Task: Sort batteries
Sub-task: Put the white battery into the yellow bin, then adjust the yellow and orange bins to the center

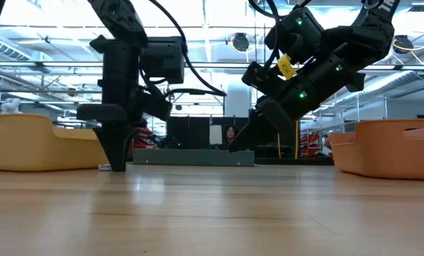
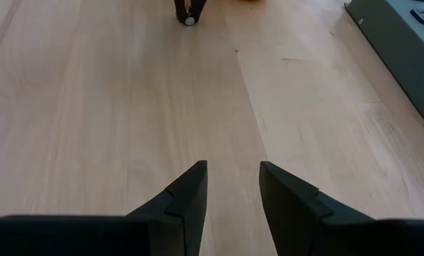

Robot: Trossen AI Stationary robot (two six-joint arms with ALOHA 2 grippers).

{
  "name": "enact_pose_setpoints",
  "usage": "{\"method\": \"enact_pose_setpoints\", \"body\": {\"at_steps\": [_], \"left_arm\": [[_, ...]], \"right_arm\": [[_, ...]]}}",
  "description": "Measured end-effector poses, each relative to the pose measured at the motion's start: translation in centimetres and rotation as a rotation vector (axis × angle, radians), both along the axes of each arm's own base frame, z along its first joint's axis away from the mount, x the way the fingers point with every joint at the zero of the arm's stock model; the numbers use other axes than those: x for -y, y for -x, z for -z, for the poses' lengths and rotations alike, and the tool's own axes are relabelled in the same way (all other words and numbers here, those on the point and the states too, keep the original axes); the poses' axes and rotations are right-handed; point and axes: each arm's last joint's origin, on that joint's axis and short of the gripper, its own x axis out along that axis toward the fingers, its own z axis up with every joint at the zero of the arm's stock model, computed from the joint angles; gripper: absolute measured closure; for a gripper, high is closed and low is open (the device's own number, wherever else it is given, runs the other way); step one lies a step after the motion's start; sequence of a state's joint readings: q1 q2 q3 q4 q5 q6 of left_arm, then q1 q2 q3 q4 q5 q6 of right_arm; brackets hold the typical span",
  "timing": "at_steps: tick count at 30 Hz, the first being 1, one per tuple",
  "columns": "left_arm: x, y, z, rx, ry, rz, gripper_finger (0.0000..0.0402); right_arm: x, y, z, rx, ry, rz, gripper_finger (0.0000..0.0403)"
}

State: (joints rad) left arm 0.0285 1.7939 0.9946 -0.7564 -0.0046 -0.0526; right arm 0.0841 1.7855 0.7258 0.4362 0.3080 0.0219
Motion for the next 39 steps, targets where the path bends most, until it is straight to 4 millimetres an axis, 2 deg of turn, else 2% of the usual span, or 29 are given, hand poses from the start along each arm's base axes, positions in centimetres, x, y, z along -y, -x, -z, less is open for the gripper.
{"method": "enact_pose_setpoints", "body": {"at_steps": [3, 6, 12, 17, 22, 26, 33, 36, 39], "left_arm": [[0.5, -0.1, 0.0, 0.004, -0.014, 0.057, 0.0376], [1.0, -0.4, -0.4, -0.001, -0.051, 0.098, 0.0379], [2.3, -1.5, -2.5, -0.012, -0.097, 0.138, 0.0379], [3.3, -0.8, -4.6, -0.007, -0.152, 0.1, 0.0379], [3.6, 1.9, -7.7, 0.041, -0.149, -0.007, 0.038], [3.1, 5.4, -9.3, 0.15, -0.107, -0.101, 0.0382], [1.7, 11.4, -8.8, 0.324, -0.067, -0.416, 0.0371], [1.2, 13.1, -7.8, 0.36, -0.08, -0.559, 0.0326], [1.1, 14.0, -6.9, 0.366, -0.091, -0.607, 0.027]], "right_arm": [[0.0, 0.0, 0.0, 0.0, 0.0, 0.0, 0.0282], [0.0, 0.0, 0.0, 0.0, 0.002, 0.002, 0.0282], [0.1, 0.0, 0.0, 0.002, 0.017, 0.024, 0.0282], [0.1, 0.0, 0.0, 0.004, 0.034, 0.05, 0.0282], [-0.1, 0.1, 0.0, 0.003, 0.025, 0.048, 0.0282], [-0.8, 0.1, 0.0, 0.004, 0.025, 0.026, 0.0282], [-1.6, 0.1, -0.1, 0.014, 0.023, 0.001, 0.0283], [-1.6, 0.1, -0.1, 0.017, 0.021, 0.001, 0.0283], [-1.6, 0.1, -0.1, 0.018, 0.017, 0.005, 0.0283]]}}
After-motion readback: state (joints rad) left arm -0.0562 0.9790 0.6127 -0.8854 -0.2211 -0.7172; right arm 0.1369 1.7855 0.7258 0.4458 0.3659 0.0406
